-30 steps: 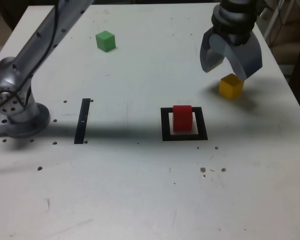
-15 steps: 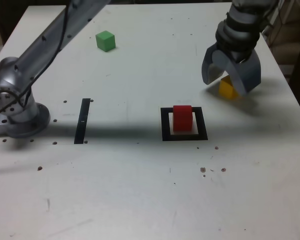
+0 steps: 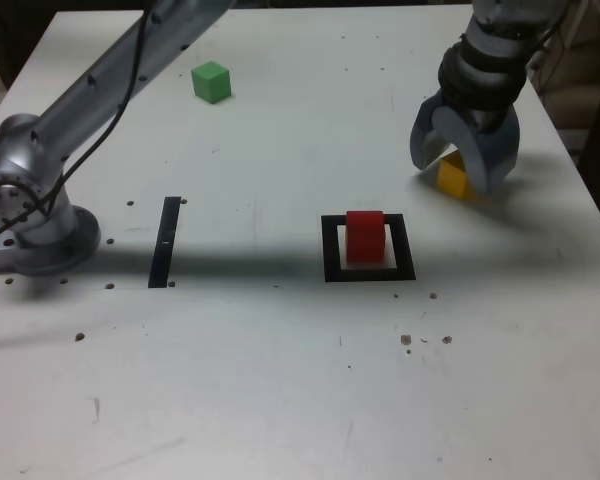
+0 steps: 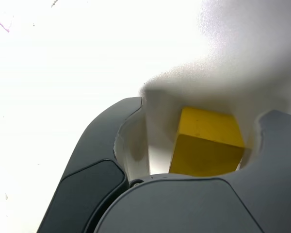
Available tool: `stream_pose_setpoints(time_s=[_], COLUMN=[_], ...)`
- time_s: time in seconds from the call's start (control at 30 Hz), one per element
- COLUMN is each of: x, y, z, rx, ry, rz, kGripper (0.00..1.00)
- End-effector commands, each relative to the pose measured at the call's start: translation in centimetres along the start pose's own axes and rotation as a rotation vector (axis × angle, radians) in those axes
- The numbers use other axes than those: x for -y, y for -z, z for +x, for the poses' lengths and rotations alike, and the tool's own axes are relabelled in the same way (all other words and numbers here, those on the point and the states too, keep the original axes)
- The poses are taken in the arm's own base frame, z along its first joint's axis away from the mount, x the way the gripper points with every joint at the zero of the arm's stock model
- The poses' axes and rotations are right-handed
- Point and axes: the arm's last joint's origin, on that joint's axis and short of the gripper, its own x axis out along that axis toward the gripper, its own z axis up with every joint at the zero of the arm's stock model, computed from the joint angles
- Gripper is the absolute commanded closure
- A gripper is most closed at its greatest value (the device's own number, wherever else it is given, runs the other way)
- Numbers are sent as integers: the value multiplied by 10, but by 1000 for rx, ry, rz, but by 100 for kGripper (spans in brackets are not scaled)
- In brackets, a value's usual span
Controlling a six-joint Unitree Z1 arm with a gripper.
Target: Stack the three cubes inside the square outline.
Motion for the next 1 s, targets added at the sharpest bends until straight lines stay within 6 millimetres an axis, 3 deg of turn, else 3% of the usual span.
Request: stream_pose_setpoints(time_s=[0.0,0.6,0.97], x=[1,5,13], y=[-3,-5,10], z=[-1,-8,-32], rx=[5,16,38], ry=[-7,-11,-26], rz=[3,3,-46], kGripper=[60,61,61])
